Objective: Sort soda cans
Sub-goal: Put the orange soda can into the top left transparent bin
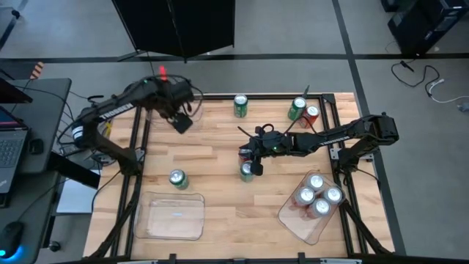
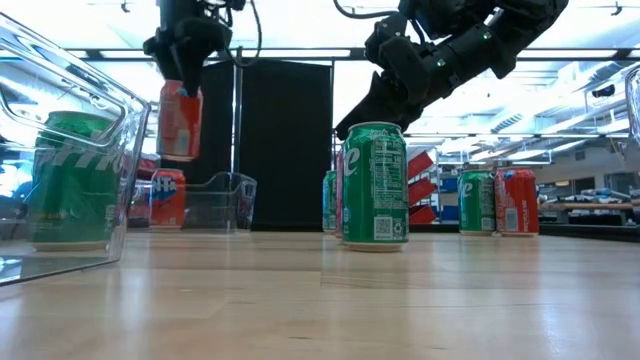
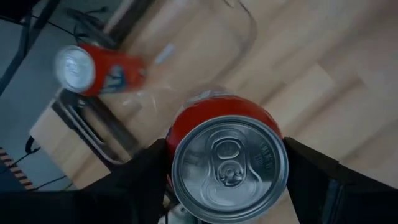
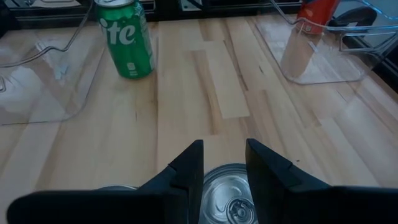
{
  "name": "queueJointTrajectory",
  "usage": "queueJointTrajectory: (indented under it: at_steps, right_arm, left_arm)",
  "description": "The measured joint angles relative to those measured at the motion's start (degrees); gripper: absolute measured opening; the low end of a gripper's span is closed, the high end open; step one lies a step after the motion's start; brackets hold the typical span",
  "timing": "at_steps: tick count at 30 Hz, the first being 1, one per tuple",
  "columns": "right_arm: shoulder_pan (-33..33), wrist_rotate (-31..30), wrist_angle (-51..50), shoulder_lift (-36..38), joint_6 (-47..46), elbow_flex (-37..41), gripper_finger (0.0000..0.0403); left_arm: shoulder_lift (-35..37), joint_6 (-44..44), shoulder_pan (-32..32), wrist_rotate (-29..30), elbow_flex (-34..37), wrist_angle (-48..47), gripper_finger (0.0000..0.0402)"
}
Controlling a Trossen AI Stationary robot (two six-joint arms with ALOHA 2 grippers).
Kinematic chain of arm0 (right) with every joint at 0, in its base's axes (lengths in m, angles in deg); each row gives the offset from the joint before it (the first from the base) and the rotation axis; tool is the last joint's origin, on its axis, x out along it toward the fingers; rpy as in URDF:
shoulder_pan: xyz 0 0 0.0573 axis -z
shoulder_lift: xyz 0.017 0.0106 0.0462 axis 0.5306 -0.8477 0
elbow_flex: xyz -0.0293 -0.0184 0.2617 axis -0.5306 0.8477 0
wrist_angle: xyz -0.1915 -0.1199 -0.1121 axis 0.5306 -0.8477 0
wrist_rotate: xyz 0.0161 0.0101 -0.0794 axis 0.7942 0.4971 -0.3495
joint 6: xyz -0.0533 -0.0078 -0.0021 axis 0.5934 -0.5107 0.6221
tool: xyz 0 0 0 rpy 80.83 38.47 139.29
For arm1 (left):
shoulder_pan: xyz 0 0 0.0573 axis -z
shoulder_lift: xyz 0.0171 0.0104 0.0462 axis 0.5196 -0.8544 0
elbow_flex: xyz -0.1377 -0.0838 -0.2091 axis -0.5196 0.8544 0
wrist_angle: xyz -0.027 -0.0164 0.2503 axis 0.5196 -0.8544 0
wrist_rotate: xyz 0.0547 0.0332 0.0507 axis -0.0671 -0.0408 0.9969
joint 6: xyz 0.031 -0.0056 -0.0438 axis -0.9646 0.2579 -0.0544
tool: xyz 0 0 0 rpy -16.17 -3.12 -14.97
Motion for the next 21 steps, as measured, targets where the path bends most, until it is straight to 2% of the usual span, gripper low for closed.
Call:
queueJointTrajectory:
  at_steps: [6, 14, 21]
  right_arm:
    - [0.0, 0.0, -0.07, 0.0, 0.42, 0.0, 0.0106]
    - [0.0, 0.0, -0.03, -0.02, 0.63, 0.0, 0.0106]
    - [0.0, 0.0, -0.02, -0.02, 0.72, 0.0, 0.0106]
  left_arm:
    - [3.18, -3.67, -9.03, 0.01, 3.3, 2.28, 0.026]
    - [5.22, -8.14, -17.57, -0.05, 11.99, 6.4, 0.026]
    - [5.13, -11.43, -23.47, -0.4, 20.31, 16.35, 0.0259]
